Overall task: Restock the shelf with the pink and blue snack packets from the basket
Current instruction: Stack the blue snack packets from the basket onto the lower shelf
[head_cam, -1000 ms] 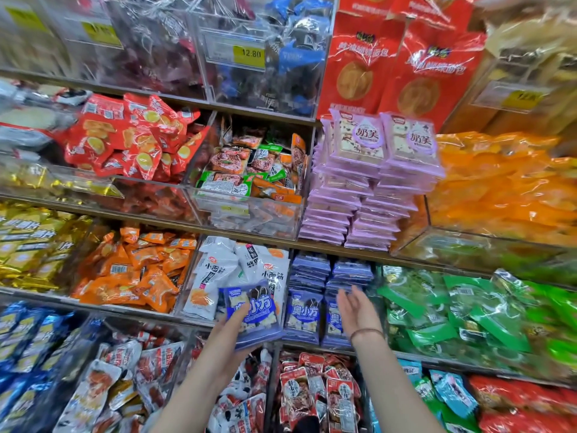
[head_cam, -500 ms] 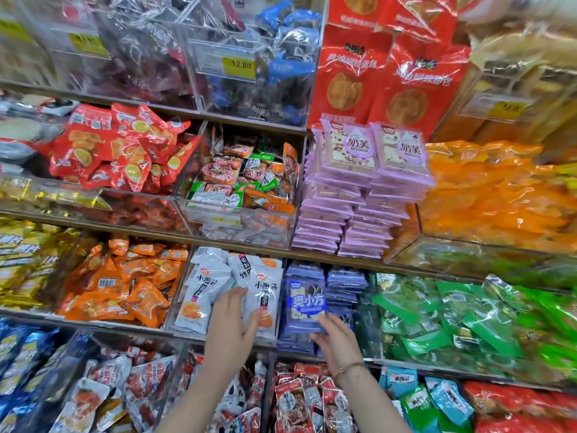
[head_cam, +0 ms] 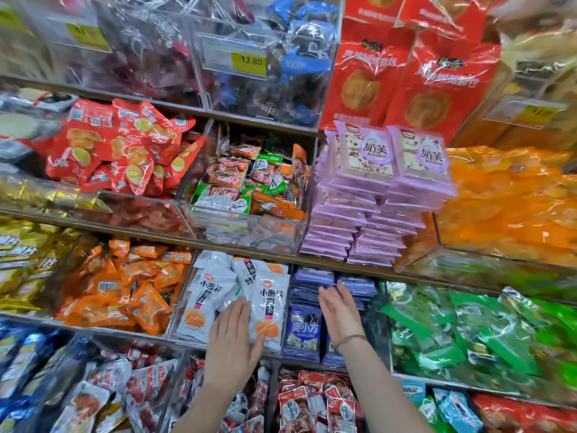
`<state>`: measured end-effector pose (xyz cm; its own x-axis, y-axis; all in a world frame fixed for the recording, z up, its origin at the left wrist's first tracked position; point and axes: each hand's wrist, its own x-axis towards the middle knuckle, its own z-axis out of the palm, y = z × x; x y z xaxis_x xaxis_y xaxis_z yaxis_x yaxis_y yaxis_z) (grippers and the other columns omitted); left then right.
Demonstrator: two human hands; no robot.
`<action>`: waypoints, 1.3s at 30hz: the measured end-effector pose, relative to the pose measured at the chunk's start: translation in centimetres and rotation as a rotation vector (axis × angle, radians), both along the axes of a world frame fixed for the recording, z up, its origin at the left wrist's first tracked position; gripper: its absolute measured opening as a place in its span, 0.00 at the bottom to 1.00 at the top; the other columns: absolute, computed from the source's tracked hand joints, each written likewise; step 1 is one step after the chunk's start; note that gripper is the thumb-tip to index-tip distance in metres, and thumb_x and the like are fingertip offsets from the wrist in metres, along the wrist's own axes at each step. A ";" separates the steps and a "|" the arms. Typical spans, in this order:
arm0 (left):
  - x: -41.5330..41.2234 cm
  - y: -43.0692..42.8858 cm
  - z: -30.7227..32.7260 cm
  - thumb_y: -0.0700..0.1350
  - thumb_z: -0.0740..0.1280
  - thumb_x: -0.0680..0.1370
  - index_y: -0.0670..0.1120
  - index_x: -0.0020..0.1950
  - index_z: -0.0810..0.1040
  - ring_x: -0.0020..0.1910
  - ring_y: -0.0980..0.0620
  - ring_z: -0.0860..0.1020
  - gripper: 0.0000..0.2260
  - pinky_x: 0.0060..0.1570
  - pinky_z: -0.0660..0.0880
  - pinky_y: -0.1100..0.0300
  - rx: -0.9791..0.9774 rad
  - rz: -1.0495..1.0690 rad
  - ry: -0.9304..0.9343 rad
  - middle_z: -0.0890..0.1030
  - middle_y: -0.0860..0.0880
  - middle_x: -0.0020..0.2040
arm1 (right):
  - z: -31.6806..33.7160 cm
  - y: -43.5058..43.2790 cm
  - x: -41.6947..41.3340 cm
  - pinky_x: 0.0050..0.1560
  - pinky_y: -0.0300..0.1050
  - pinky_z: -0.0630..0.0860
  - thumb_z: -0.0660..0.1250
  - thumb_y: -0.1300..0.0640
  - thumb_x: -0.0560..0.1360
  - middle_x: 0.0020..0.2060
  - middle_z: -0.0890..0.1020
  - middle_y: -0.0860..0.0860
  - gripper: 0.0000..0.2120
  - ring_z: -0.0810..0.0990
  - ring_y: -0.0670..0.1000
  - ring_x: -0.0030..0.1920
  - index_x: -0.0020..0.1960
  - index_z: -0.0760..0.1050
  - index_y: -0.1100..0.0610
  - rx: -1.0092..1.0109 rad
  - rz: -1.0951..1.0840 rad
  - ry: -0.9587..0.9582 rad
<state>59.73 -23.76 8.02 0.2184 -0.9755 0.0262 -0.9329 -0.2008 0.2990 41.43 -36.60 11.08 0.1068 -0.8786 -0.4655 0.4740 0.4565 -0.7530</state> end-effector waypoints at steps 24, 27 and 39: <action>-0.9 0.7 2.0 0.60 0.50 0.77 0.36 0.73 0.63 0.72 0.39 0.64 0.34 0.69 0.63 0.46 -0.144 0.000 0.152 0.64 0.38 0.73 | 1.9 0.2 -0.7 0.43 0.38 0.73 0.55 0.54 0.80 0.59 0.76 0.53 0.16 0.79 0.52 0.46 0.66 0.69 0.56 -0.414 0.818 1.196; -2.6 2.4 3.0 0.52 0.62 0.79 0.41 0.71 0.67 0.67 0.43 0.70 0.24 0.63 0.71 0.46 -0.224 -0.021 0.357 0.70 0.43 0.69 | 1.6 4.2 -3.9 0.50 0.44 0.74 0.57 0.55 0.80 0.50 0.78 0.52 0.14 0.79 0.55 0.52 0.62 0.72 0.57 -0.415 0.689 1.087; -11.7 18.7 -2.6 0.41 0.65 0.78 0.56 0.40 0.73 0.41 0.55 0.77 0.11 0.41 0.68 0.73 0.404 -0.061 0.612 0.79 0.54 0.39 | -7.3 23.1 -18.5 0.42 0.30 0.69 0.63 0.65 0.75 0.39 0.79 0.51 0.05 0.77 0.48 0.41 0.48 0.78 0.63 -0.185 0.575 1.021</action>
